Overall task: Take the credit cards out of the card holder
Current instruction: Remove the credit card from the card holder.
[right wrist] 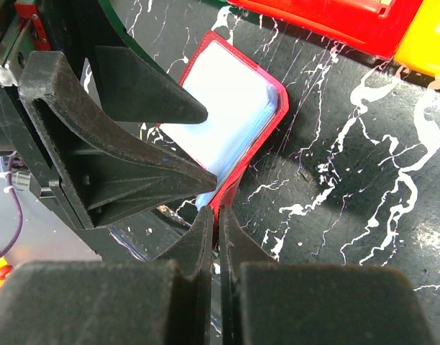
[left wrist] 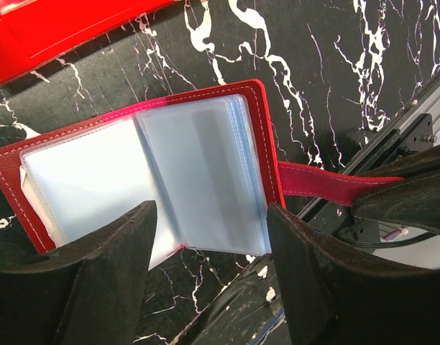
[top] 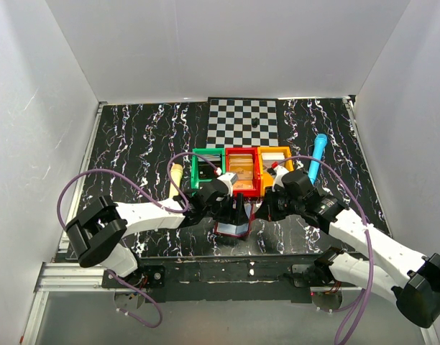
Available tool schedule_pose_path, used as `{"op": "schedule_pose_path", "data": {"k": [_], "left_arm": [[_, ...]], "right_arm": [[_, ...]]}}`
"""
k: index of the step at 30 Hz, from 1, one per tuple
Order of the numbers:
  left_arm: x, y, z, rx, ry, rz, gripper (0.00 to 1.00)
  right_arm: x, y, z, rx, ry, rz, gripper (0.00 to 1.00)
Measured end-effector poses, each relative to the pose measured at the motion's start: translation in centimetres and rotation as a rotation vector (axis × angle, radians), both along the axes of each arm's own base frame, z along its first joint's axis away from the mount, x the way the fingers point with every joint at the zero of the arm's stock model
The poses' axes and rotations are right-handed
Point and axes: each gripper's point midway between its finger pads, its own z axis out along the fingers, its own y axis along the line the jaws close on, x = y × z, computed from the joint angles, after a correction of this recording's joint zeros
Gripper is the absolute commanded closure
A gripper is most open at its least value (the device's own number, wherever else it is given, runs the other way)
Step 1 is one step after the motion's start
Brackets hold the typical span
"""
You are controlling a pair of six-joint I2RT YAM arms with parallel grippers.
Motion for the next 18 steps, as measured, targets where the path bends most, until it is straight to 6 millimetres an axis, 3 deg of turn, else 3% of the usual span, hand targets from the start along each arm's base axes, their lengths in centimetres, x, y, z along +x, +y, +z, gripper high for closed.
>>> {"op": "schedule_pose_path", "data": {"k": [18], "left_arm": [[0.57,0.21,-0.04,0.013,-0.022,0.023,0.39]], "right_arm": [[-0.02,-0.06,-0.36,-0.016,0.002,0.013,0.99]]}}
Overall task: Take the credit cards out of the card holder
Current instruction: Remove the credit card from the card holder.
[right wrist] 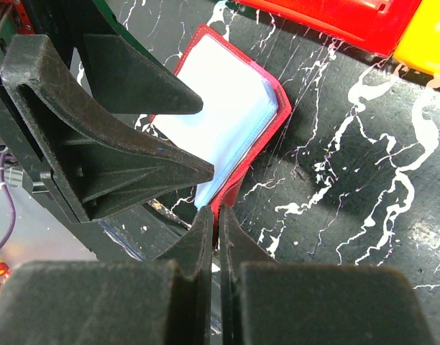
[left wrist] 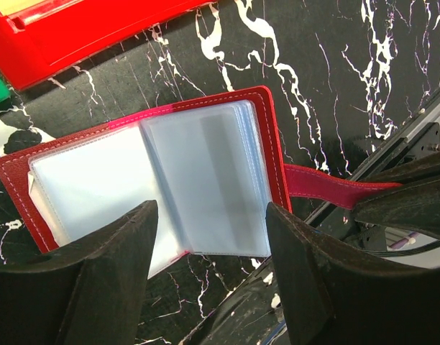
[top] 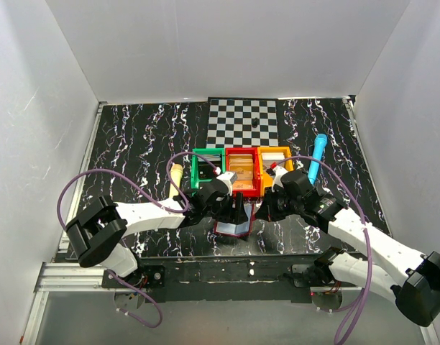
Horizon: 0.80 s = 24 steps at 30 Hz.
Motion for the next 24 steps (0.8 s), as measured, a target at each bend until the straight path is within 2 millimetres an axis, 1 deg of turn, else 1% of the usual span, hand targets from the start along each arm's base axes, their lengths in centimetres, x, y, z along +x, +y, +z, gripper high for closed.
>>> {"op": "schedule_pose_path", "data": {"k": [8,10,16,20,23,24], "left_arm": [[-0.01,-0.01,-0.05,0.001,0.001,0.0,0.41],[-0.02,0.01,-0.22,0.004,0.004,0.0,0.42],[-0.17,0.25,-0.71,0.022,0.015,0.0,0.52],[-0.3,0.45,-0.9,0.032,0.022,0.0,0.55],[-0.35,0.52,-0.98,0.036,0.024,0.0,0.55],[-0.36,0.53,-0.99,0.037,0.024,-0.001,0.54]], "right_arm": [[-0.17,0.11,0.05,0.006,0.005,0.009,0.99],[-0.2,0.13,0.06,0.007,0.006,0.011,0.99],[-0.21,0.14,0.08,0.008,0.007,0.011,0.99],[-0.19,0.16,0.14,0.009,0.005,0.011,0.99],[-0.2,0.14,0.12,0.008,0.006,0.011,0.99],[-0.2,0.15,0.14,0.008,0.006,0.011,0.99]]}}
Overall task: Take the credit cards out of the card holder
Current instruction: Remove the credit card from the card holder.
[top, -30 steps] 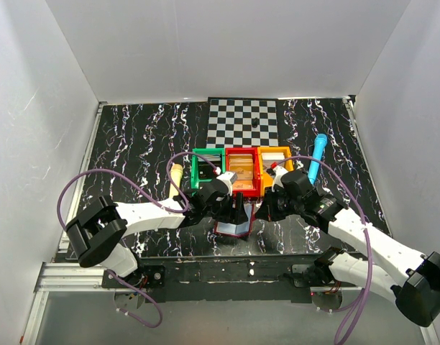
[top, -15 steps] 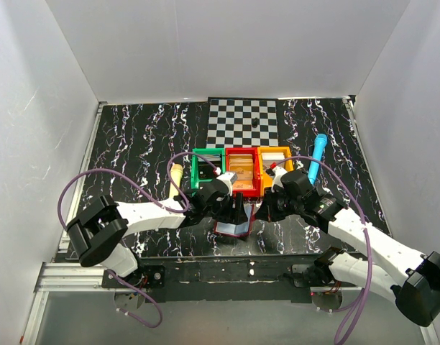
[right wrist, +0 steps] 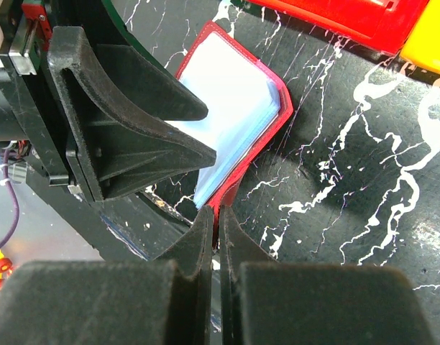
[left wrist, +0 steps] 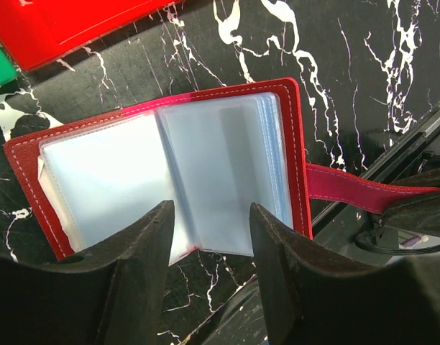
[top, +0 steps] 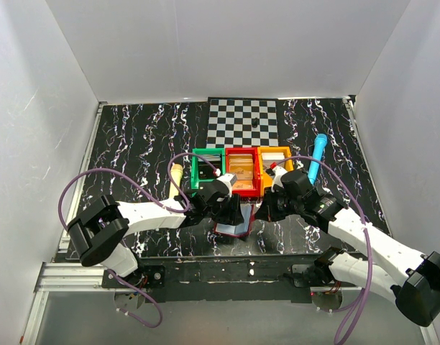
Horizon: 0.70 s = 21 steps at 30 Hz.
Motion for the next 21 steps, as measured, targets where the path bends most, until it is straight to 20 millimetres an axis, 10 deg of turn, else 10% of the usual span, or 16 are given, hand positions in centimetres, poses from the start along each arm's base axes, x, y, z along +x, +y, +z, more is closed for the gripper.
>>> {"op": "schedule_pose_path", "data": {"k": [6,21], "left_arm": [[0.1,0.0,0.2,-0.005,-0.008,0.004,0.37],[0.2,-0.6,1.2,-0.041,-0.032,-0.01,0.43]], "right_arm": [[0.0,0.0,0.2,-0.001,0.001,0.0,0.99],[0.0,0.0,0.2,-0.004,0.007,0.002,0.99]]}}
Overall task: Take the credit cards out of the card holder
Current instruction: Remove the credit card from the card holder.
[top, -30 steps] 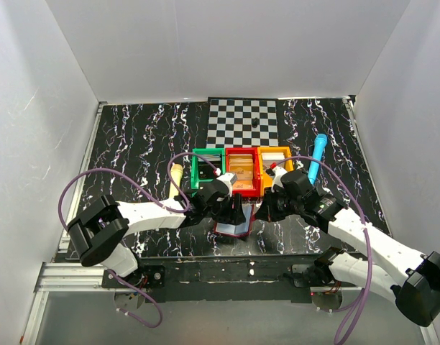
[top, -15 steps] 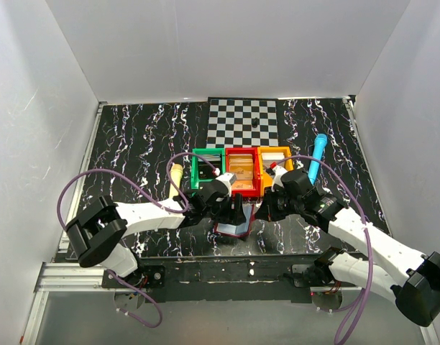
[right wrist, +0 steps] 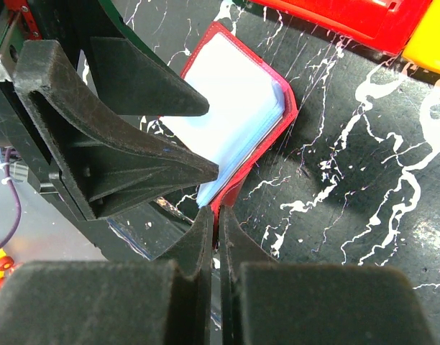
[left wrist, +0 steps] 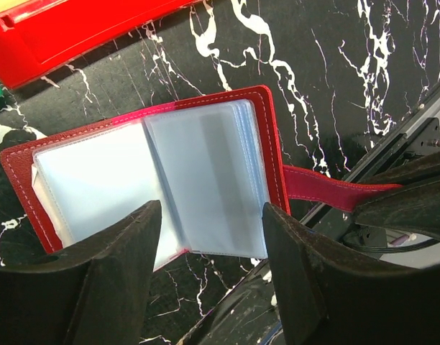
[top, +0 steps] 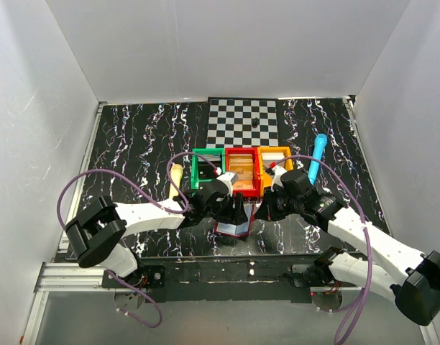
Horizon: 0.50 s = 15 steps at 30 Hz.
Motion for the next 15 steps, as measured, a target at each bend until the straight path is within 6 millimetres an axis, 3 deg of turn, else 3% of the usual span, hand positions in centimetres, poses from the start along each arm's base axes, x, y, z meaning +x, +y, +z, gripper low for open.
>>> {"op": "schedule_pose_path", "data": {"k": [8,15], "left_arm": [[0.01,-0.19,0.06,0.0,-0.003,-0.012,0.43],[-0.04,-0.32,-0.31,0.006,0.003,-0.017,0.53]], "right_arm": [[0.14,0.2,0.23,0.002,0.0,0.004,0.99],[0.17,0.28,0.41,0.005,-0.003,0.008,0.99]]}}
